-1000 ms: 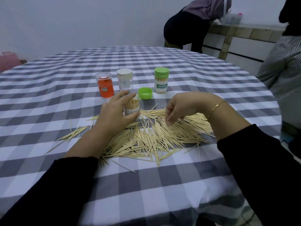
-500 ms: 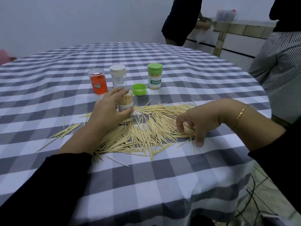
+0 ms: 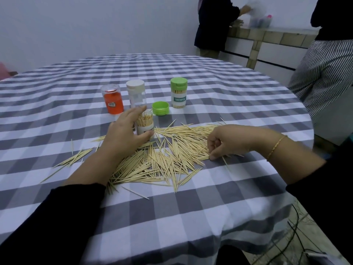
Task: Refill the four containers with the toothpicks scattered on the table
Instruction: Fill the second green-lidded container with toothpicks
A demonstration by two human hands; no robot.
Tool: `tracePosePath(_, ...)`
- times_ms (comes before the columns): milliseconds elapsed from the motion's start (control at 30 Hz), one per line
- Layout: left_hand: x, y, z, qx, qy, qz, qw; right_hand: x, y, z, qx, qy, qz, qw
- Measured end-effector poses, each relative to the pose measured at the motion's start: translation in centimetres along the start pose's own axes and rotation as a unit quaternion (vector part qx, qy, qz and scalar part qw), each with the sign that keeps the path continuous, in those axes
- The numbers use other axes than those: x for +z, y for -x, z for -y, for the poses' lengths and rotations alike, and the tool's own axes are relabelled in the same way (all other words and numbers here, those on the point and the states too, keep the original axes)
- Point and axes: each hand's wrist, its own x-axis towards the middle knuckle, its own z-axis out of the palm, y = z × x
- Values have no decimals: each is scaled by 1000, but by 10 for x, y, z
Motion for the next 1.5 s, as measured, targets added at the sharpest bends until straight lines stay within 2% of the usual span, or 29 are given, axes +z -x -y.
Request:
tracePosePath(200,-2,1,-1,-2,0,1,1000,4,-6,1,17,15,-89,996)
tracePosePath(333,-2,2,-4,-8,3,-1,1000,5,-10,4,1,103,-82,991)
tracePosePath(500,-3,2,-5,-9,-3,2,1000,8,-15,7,-13,152,-67,986)
tracePosePath(667,-4,2,-7,-12,-6,5,1000,16,-22,13,-19,231,-136,963)
tracePosePath(933,-3,2,-5,-24,8,15,1000,27,-35,22,-17,293,-231,928)
tracePosePath(1133,-2,2,-5,-26,3,18,999,21,-42,25,-21,267,-249,931)
tracePosePath(1267,-1,1,-3,-33,7,22,999,11,-50,32,3,234,-232,944)
tracePosePath(1400,0,0,-1,-52,15,23,998,-1,-55,37,15,150,-216,965)
tracePosePath(1500,2,-1,1,-66,17,25,997,-15,-58,43,18,36,-193,980)
